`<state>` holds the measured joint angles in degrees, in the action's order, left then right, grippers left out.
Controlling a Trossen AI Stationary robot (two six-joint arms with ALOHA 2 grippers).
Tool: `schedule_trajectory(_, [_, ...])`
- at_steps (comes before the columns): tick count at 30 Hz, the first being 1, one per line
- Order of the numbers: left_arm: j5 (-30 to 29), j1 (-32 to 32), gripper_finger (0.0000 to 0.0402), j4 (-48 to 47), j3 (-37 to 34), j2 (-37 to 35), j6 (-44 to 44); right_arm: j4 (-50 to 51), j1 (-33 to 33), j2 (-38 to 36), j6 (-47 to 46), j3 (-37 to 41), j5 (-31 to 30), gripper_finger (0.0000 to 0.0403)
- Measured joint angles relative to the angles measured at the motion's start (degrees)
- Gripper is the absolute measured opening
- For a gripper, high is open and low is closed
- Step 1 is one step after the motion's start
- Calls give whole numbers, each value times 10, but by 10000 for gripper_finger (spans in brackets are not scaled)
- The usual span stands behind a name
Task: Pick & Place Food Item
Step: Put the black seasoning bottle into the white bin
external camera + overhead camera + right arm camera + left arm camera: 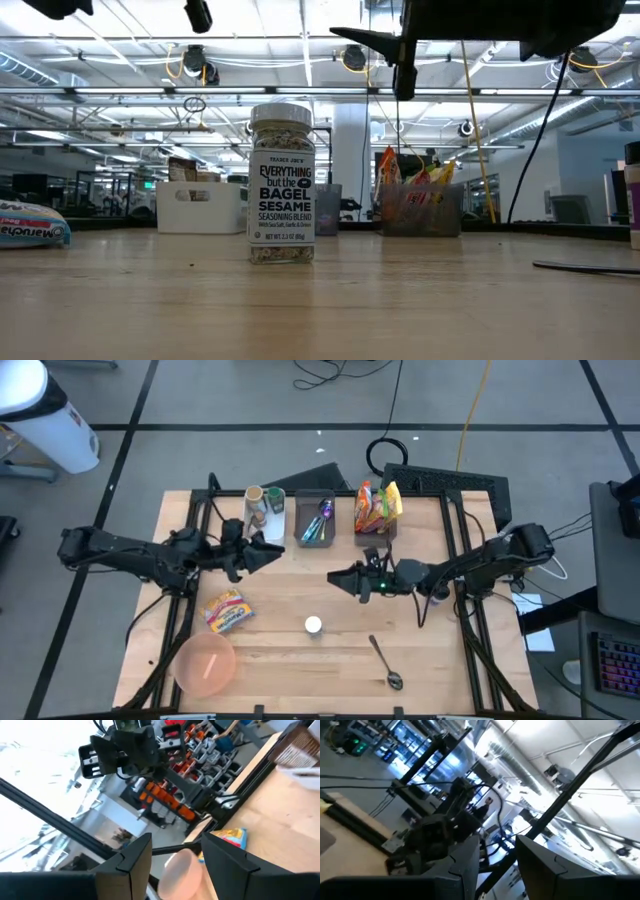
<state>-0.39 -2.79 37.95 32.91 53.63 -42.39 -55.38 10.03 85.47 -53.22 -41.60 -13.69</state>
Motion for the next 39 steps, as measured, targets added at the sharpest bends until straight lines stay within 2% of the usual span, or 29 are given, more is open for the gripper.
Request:
schedule_trajectory(9, [4,0,134,104,0,67,-49,-81,-8,25,-28,0,0,164])
schedule_trajectory(15, [4,-3,134,121,0,86,-84,-143,-26,25,-33,0,0,164])
schedule_trajectory(19, [4,-7,134,128,0,88,-87,-224,-42,26,-46,0,7,164])
schedule_trajectory(23, [4,-7,134,127,0,88,-74,-343,-71,25,-26,0,76,164])
schedule_trajectory(25, [4,-7,134,128,0,88,-70,-336,-84,13,-28,-9,123,165])
schedule_trajectory(29, [4,-7,134,127,0,88,-68,-276,-93,-33,5,-51,176,180])
schedule_trajectory(32, [3,-7,134,126,0,88,-55,-181,-100,-71,46,-91,230,207])
schedule_trajectory(35, [-7,-7,134,127,0,88,-42,16,-108,-124,84,-144,292,239])
schedule_trajectory(39, [-27,-6,134,127,0,88,-31,380,-111,-177,210,-245,319,274])
